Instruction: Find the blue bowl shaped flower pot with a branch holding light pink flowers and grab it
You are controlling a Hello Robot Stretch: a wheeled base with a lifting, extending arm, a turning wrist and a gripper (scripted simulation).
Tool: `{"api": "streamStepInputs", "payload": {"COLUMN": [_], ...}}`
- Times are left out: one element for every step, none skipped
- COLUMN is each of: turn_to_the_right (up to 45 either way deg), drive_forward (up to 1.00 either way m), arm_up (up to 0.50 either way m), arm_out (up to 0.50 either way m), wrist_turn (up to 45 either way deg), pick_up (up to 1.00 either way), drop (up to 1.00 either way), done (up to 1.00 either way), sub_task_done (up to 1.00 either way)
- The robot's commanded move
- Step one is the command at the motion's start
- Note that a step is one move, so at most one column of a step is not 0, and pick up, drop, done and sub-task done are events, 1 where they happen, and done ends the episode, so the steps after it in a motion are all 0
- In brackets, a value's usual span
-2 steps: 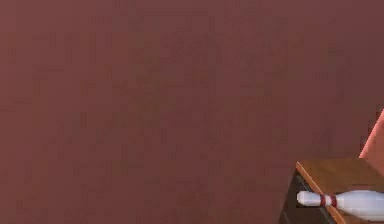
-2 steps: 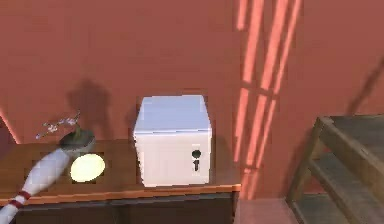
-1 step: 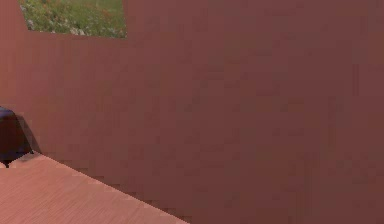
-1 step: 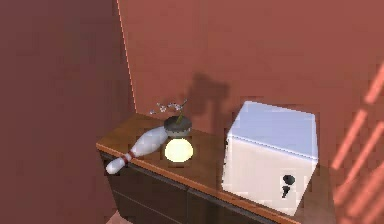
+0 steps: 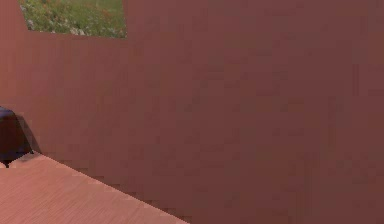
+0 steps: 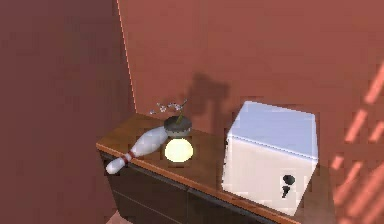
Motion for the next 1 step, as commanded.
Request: {"api": "streamStepInputs", "payload": {"turn_to_the_right": [0.0], "drive_forward": [0.0], "arm_up": [0.28], "arm_out": [0.0], "wrist_turn": [0.0], "pick_up": [0.0], "drop": [0.0], "done": [0.0], "sub_task_done": [0.0]}}
